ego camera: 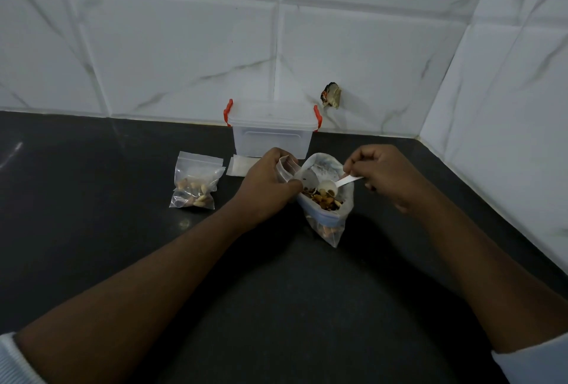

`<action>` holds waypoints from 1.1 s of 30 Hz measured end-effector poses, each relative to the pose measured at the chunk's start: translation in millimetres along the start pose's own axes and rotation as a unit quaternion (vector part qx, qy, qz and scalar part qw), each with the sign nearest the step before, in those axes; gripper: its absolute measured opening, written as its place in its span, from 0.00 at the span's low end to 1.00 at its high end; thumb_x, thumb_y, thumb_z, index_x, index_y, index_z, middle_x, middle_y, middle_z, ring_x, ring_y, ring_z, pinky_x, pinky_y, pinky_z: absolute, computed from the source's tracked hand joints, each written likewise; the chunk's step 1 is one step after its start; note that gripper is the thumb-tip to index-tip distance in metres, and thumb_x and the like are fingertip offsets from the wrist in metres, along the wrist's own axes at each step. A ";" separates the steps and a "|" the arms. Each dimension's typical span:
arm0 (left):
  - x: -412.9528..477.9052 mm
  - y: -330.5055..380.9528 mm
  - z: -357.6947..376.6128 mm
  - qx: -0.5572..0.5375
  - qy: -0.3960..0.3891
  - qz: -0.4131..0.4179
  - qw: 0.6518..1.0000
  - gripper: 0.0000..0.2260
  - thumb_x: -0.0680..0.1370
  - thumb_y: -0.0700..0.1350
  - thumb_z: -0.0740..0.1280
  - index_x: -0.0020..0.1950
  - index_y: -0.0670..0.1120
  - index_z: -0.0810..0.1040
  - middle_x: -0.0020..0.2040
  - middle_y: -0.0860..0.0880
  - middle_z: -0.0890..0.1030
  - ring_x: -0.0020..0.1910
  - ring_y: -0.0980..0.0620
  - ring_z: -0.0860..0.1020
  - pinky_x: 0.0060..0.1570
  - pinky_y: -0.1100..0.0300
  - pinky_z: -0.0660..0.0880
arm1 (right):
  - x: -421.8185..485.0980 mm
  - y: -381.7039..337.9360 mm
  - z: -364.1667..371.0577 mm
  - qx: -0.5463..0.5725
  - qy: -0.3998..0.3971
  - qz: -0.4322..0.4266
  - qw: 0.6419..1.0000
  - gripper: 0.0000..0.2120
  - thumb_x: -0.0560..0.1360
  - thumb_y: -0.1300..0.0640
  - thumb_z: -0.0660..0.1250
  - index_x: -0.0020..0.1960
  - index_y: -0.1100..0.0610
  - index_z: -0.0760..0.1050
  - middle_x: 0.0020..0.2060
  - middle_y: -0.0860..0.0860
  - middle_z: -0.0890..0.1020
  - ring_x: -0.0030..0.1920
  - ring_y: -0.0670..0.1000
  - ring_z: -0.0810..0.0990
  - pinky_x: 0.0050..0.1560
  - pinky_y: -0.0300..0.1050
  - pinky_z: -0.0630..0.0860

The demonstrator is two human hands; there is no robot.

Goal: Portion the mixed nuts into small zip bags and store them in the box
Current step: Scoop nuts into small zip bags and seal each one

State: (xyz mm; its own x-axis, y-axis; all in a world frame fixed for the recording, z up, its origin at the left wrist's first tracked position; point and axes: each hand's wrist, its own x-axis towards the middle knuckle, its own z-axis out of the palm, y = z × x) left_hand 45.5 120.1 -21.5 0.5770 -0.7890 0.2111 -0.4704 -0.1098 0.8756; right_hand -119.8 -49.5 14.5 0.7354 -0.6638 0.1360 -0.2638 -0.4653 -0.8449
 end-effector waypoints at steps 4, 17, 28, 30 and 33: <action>-0.4 1.1 -0.3 0.001 -0.001 0.000 1.000 0.20 0.76 0.42 0.73 0.65 0.51 0.72 0.60 0.53 0.77 0.59 0.53 0.77 0.56 0.58 0.79 | 5.2 8.0 4.8 0.115 0.015 0.086 0.990 0.08 0.78 0.68 0.64 0.45 0.63 0.81 0.34 0.55 0.79 0.26 0.44 0.70 0.23 0.37 0.63; -0.5 -1.9 0.0 0.000 -0.007 0.014 1.000 0.20 0.76 0.44 0.74 0.64 0.54 0.71 0.59 0.56 0.77 0.57 0.57 0.77 0.51 0.63 0.75 | -0.8 -9.0 3.9 0.394 -0.017 0.069 0.916 0.08 0.78 0.71 0.62 0.48 0.62 0.79 0.50 0.64 0.79 0.30 0.45 0.71 0.27 0.37 0.64; 0.4 -7.0 0.8 -0.014 0.003 0.026 1.000 0.21 0.75 0.43 0.75 0.64 0.52 0.72 0.59 0.53 0.78 0.58 0.54 0.78 0.57 0.56 0.78 | -18.0 -19.0 18.7 0.120 -0.095 -0.129 0.980 0.09 0.78 0.72 0.68 0.51 0.60 0.81 0.53 0.54 0.87 0.52 0.59 0.86 0.55 0.53 0.84; -0.5 -5.3 0.7 -0.018 0.000 0.022 1.000 0.22 0.75 0.43 0.75 0.66 0.52 0.71 0.62 0.53 0.78 0.59 0.54 0.77 0.58 0.55 0.77 | -17.5 -21.3 15.3 0.115 -0.064 -0.143 0.981 0.09 0.77 0.72 0.68 0.51 0.60 0.81 0.52 0.54 0.88 0.52 0.60 0.86 0.54 0.54 0.84; -1.2 -2.2 0.4 -0.019 0.008 0.020 1.000 0.19 0.75 0.44 0.75 0.63 0.52 0.72 0.59 0.54 0.78 0.57 0.55 0.78 0.54 0.58 0.78 | -12.2 -16.3 4.5 0.023 0.011 -0.165 0.986 0.11 0.77 0.70 0.68 0.50 0.56 0.82 0.49 0.49 0.88 0.46 0.55 0.85 0.48 0.52 0.84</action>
State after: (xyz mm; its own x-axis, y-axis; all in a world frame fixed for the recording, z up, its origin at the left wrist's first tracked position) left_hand 45.6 121.0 -23.9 0.5687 -0.7829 0.2524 -0.4682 -0.0558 0.8818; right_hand -121.6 -31.2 24.3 0.7624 -0.4941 0.4179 0.0162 -0.6310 -0.7756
